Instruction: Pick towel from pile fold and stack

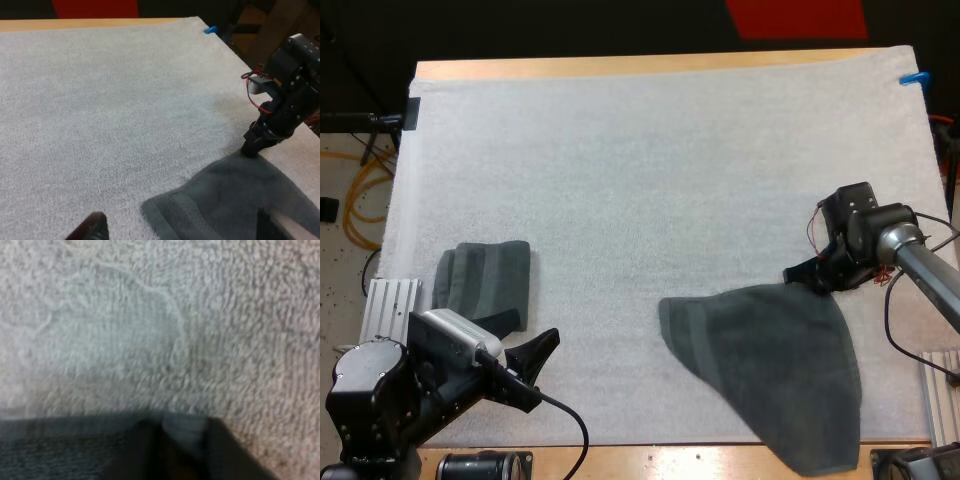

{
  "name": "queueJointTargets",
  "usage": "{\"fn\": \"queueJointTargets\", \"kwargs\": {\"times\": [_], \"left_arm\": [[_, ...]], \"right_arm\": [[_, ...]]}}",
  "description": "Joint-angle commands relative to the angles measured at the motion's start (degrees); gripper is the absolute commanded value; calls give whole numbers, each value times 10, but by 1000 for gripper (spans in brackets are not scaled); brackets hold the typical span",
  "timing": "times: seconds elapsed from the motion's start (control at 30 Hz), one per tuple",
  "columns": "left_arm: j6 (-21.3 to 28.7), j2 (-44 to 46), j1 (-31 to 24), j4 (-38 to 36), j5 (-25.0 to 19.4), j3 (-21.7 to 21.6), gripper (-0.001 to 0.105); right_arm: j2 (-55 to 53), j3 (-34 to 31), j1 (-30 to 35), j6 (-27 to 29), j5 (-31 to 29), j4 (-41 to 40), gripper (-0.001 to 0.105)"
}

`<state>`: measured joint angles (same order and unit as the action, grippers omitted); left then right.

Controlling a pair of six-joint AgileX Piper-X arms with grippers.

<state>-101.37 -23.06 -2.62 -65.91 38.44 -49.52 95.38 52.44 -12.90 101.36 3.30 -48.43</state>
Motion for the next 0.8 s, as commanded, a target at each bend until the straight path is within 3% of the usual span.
{"fn": "queueJointTargets", "kwargs": {"times": [0.0,0.2,0.4,0.53,0.6,0.77], "left_arm": [[0,0,5,2,-2,-2,59],[-1,-25,5,2,-1,-2,59],[0,-118,5,18,-1,-2,59],[0,-183,47,73,-9,-2,59],[0,-218,86,96,-35,-2,59],[0,-321,240,147,-175,-2,59]], "right_arm": [[7,1,1,4,9,0,0],[-2,1,1,4,6,-32,0],[-23,1,1,4,-3,-35,0],[-25,1,1,4,-3,-35,0],[-25,1,1,4,-3,-35,0],[-25,1,1,4,-3,-34,0]]}}
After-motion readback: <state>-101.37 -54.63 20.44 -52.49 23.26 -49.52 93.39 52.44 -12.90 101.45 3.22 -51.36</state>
